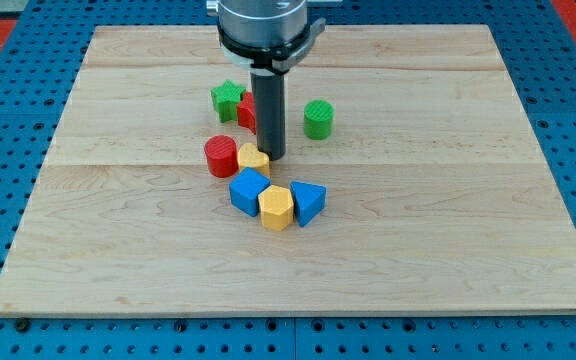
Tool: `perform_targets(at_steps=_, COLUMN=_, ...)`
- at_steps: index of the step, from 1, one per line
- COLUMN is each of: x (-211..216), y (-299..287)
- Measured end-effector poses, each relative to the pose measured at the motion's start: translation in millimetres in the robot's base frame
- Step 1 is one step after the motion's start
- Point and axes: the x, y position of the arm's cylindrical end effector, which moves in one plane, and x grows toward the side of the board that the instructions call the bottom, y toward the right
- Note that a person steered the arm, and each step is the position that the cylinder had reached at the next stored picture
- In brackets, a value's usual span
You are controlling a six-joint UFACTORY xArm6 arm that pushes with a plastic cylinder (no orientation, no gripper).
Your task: Push the yellow heart top of the yellow hexagon
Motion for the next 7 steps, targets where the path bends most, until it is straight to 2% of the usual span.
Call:
perform_targets(at_steps=1, x=23.2, y=-2.8)
perform_targets(at_steps=2, x=15.7, y=38.6)
perform_targets(at_steps=3, x=-24.6, y=33.3)
perform_targets(at_steps=4, x=-24.8, y=-16.4)
perform_targets(at_steps=5, x=-22.9, y=-42.6)
perform_targets(at_steps=6, x=-17.1, y=-47.7)
perform_targets(at_steps=7, x=6.4, y=-27.1)
